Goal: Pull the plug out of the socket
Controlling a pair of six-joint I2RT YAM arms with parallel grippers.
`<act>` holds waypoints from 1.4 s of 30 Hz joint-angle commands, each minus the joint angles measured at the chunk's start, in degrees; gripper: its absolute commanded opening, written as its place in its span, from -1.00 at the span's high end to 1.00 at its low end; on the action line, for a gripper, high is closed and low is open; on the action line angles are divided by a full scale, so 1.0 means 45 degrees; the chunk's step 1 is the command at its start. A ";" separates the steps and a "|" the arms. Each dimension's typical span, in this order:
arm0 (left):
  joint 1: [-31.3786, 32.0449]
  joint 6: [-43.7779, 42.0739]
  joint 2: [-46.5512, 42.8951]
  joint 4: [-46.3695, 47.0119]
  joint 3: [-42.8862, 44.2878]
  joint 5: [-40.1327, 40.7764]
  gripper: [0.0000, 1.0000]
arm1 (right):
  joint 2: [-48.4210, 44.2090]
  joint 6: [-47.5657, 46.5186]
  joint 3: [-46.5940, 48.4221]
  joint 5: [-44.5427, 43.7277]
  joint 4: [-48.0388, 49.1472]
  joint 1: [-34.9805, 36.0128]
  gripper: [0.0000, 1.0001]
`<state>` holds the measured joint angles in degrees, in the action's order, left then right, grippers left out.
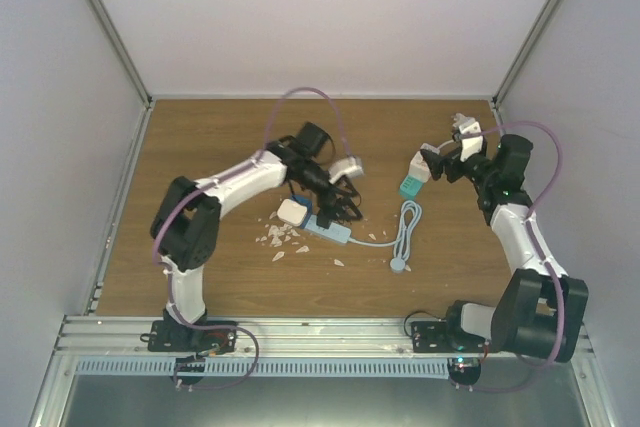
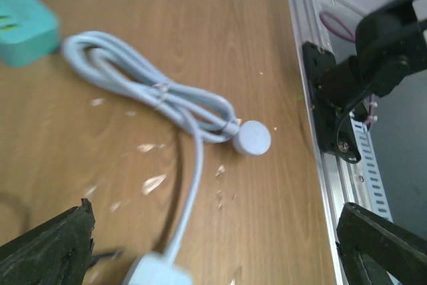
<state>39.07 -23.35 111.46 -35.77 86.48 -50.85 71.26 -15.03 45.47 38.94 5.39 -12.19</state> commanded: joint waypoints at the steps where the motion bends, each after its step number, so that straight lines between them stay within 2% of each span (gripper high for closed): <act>1: -0.1862 -0.0409 -0.1930 -0.0034 -0.1030 -0.1506 -0.98 | 0.0165 -0.0330 0.0168 0.0736 0.0139 0.1085 -0.99; 7: -0.4524 -0.0374 -0.4569 0.0705 -0.2796 -0.2139 -0.98 | 0.1363 -0.0988 0.0988 0.1043 -0.0992 0.3346 -0.99; 10: -0.5725 -0.0322 -0.5648 0.1236 -0.3962 -0.2208 -0.98 | 0.1951 -0.1079 0.1124 0.0401 -0.1133 0.4651 -0.99; 16: -0.7526 -0.0300 -0.7871 0.3107 -0.6533 -0.1418 -0.98 | 0.2521 -0.1033 0.0630 -0.1097 0.0192 0.7047 -0.99; 22: -0.8175 -0.0765 -0.8618 0.3628 -0.7305 -0.0359 -0.98 | 0.3565 -0.0992 0.0289 -0.2464 0.1539 0.8924 -0.99; 30: -0.8370 -0.2310 -0.9708 0.4440 -0.8711 -0.0167 -0.98 | 0.4297 -0.1473 -0.0548 -0.3514 0.2814 1.1071 -0.99; 39: -0.8370 -0.2661 -0.9428 0.4946 -0.8748 -0.0112 -0.98 | 0.5296 -0.1350 -0.0203 -0.4782 0.3140 1.1990 -0.99; 42: -0.8370 -0.3523 -0.9471 0.4654 -0.8762 -0.0219 -0.98 | 0.5636 -0.1154 0.0082 -0.4844 0.3034 1.2054 -0.99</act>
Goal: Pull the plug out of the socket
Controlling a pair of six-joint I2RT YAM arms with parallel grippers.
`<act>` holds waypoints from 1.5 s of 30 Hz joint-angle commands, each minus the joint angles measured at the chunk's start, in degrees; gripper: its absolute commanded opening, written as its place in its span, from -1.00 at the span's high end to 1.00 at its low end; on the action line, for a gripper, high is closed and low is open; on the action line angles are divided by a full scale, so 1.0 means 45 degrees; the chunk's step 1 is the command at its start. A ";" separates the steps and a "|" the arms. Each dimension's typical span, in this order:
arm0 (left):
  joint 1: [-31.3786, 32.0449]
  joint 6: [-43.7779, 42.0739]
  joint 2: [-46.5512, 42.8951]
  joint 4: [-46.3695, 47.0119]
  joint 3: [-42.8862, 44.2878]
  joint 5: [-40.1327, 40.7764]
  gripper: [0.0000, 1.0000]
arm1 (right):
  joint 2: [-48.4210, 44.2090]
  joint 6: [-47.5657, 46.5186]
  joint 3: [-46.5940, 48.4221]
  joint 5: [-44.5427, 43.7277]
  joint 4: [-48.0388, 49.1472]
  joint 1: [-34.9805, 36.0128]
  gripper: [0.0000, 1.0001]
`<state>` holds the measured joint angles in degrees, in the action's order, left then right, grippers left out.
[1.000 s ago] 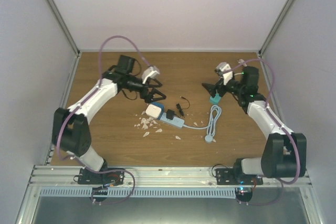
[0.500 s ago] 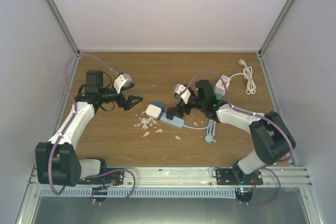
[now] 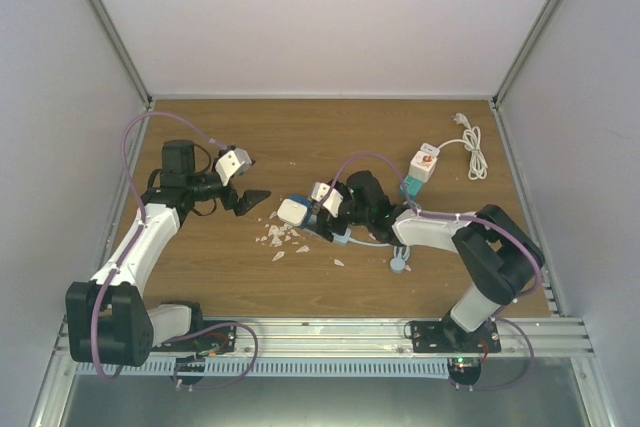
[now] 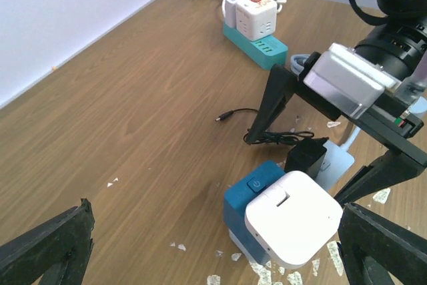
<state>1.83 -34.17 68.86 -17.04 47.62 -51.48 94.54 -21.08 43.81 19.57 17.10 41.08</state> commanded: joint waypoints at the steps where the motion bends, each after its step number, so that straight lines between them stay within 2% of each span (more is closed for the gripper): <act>1: -0.0093 -0.1720 0.0023 0.0235 -0.0112 -0.0207 -0.98 | 0.0564 0.0278 0.0546 -0.0516 0.0420 0.0240 -0.99; 7: -0.0093 -0.3322 0.0104 0.0039 -0.0412 -0.0310 -0.98 | 0.1109 0.0672 0.0895 -0.0465 0.0487 0.0304 -0.99; 14: -0.0093 -0.4287 0.0122 0.0494 -0.0899 -0.0273 -0.98 | 0.1646 0.0959 0.1227 -0.0638 0.0529 0.0417 -0.83; 20: -0.0093 -0.5445 0.0061 0.0568 -0.1372 -0.0716 -0.98 | 0.1711 0.0881 0.1186 -0.0595 0.0792 0.0423 -0.51; 25: 0.0148 -0.7425 0.0177 0.1182 -0.2240 -0.1053 -0.98 | 0.1640 0.0327 0.0899 -0.0386 0.0816 0.0434 -0.28; 31: 0.0396 -0.7637 0.0234 0.2619 -0.2830 -0.1591 -0.95 | 0.1138 -0.0856 0.0213 0.0037 0.0616 0.0423 -0.08; 38: 0.1934 -0.8669 0.0558 0.3655 -0.3378 0.0002 -0.94 | 0.0527 -0.1516 -0.0441 0.0858 0.0084 0.0114 0.03; 43: 0.3570 -0.9589 0.0707 0.3744 -0.3613 0.1709 -0.94 | 0.0337 -0.1777 -0.0776 0.1633 -0.0179 -0.0476 0.09; 45: 0.4122 -0.9613 0.0737 0.4420 -0.3849 0.2322 -0.93 | 0.0273 -0.1811 -0.0776 0.2055 -0.0321 -0.0704 0.12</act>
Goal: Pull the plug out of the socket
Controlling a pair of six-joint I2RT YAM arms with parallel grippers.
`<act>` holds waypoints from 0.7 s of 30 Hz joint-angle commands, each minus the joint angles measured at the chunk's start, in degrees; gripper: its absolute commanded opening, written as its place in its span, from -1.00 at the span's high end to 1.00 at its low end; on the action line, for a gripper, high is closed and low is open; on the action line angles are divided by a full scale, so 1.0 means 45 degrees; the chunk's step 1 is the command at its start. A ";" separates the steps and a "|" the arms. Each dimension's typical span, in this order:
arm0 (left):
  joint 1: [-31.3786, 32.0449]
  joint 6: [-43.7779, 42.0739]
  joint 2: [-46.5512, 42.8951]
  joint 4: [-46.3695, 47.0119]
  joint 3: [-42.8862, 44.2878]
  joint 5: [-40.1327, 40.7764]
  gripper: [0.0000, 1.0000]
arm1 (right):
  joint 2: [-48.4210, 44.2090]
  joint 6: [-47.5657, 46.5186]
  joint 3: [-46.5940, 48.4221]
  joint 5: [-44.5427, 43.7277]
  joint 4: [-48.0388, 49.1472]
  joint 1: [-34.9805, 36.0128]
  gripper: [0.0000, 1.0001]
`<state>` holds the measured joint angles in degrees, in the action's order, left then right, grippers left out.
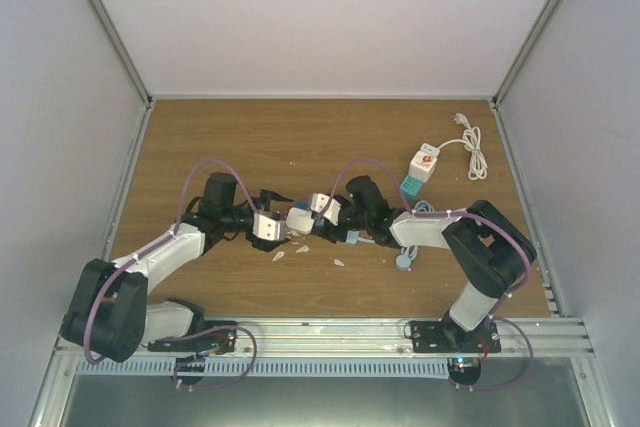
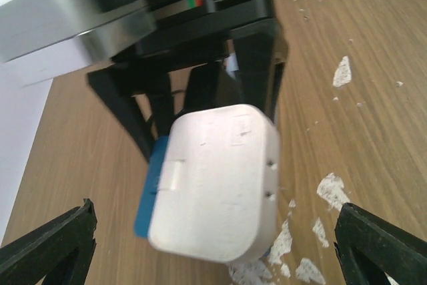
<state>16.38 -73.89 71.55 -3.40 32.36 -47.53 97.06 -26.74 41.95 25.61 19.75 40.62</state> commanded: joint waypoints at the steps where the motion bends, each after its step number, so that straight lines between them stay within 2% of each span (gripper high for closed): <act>1: 0.1061 -0.0734 0.0148 0.1711 -0.0593 0.1690 -0.93 | -0.0346 -0.0597 -0.0376 0.0889 -0.0970 -0.0669 0.13; 8: 0.2085 0.0623 0.0123 0.4877 -0.1701 0.3282 -0.87 | -0.0386 -0.0868 -0.0456 0.1190 -0.1022 -0.0786 0.15; 10: 0.2228 0.1169 0.0106 0.5213 -0.1704 0.3359 -0.81 | -0.0411 -0.0910 -0.0475 0.1250 -0.1031 -0.0787 0.16; 14: 0.2240 0.1958 0.0145 0.4582 -0.1246 0.2914 -0.63 | -0.0428 -0.0997 -0.0551 0.1188 -0.0991 -0.0785 0.18; 21: 0.2236 0.3056 -0.0003 0.3203 -0.0333 0.1740 -0.11 | -0.0533 -0.1128 -0.0670 0.1297 -0.0963 -0.0784 0.18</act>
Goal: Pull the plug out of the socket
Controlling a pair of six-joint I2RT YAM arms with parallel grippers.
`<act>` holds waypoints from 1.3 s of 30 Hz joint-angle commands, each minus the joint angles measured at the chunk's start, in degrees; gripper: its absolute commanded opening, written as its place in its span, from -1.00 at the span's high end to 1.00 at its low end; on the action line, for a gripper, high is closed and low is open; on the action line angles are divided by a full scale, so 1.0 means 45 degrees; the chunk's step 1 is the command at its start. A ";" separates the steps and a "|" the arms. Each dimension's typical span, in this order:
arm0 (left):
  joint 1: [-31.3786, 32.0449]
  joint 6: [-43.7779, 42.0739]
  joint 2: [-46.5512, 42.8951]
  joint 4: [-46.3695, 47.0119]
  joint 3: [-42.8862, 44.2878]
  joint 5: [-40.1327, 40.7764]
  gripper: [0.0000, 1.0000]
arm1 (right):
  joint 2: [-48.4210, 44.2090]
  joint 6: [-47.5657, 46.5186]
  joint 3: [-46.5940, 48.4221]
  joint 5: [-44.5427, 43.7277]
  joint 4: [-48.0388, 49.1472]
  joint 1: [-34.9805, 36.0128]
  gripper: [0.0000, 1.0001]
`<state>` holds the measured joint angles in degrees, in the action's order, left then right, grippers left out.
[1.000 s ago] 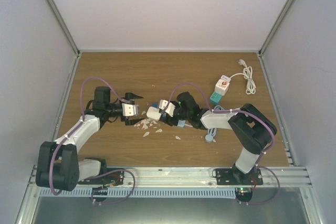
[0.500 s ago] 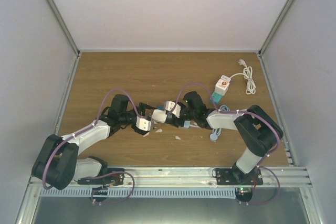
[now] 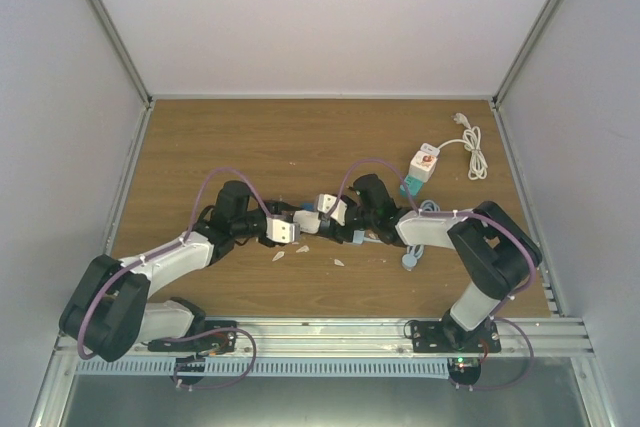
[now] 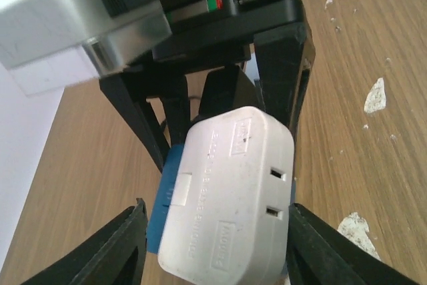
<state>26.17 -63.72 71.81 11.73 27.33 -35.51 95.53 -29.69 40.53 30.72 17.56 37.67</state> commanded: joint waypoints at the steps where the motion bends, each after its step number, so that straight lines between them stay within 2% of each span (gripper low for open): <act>1: 0.0055 0.0842 -0.0077 -0.0420 0.0911 -0.1196 -0.05 | -0.0173 -0.0482 -0.0358 0.0165 -0.0467 -0.0129 0.19; 6: -0.0001 0.1253 -0.0044 -0.1083 0.1459 -0.1614 0.22 | -0.0263 -0.0577 -0.0403 0.0219 -0.0457 -0.0129 0.19; 10: -0.0033 0.1305 0.0076 -0.1417 0.1682 -0.1688 0.32 | -0.0361 -0.0592 -0.0477 0.0270 -0.0393 -0.0130 0.19; 17: -0.0137 0.1632 0.0521 -0.2099 0.2092 -0.1597 0.36 | -0.0686 -0.0746 -0.0680 0.0408 -0.0240 -0.0129 0.20; 22: -0.0230 0.2219 0.0795 -0.2235 0.2305 -0.1797 0.32 | -0.0899 -0.0908 -0.0753 0.0567 -0.0197 -0.0141 0.17; 25: -0.0249 0.2588 0.1081 -0.2430 0.2589 -0.1943 0.39 | -0.1007 -0.0926 -0.0850 0.0709 -0.0043 -0.0132 0.13; 28: -0.0237 0.2587 0.1397 -0.3230 0.3043 -0.2313 0.52 | -0.1066 -0.0843 -0.0863 0.0713 0.0062 -0.0130 -0.04; 33: -0.0250 0.2550 0.1735 -0.3856 0.3384 -0.2432 0.60 | -0.1278 -0.0376 -0.0800 0.0938 0.0131 -0.0134 -0.54; 35: -0.0250 0.2613 0.1802 -0.3875 0.3418 -0.2430 0.60 | -0.1351 -0.0075 -0.0742 0.1049 0.0169 -0.0119 -0.64; 39: -0.0250 0.2664 0.1934 -0.3882 0.3464 -0.2509 0.60 | -0.1473 0.0310 -0.0639 0.1283 0.0253 -0.0129 -0.70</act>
<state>25.32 -52.86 79.24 -5.69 41.36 -45.69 90.45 -30.35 37.28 33.95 17.17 37.26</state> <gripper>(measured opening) 0.204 0.844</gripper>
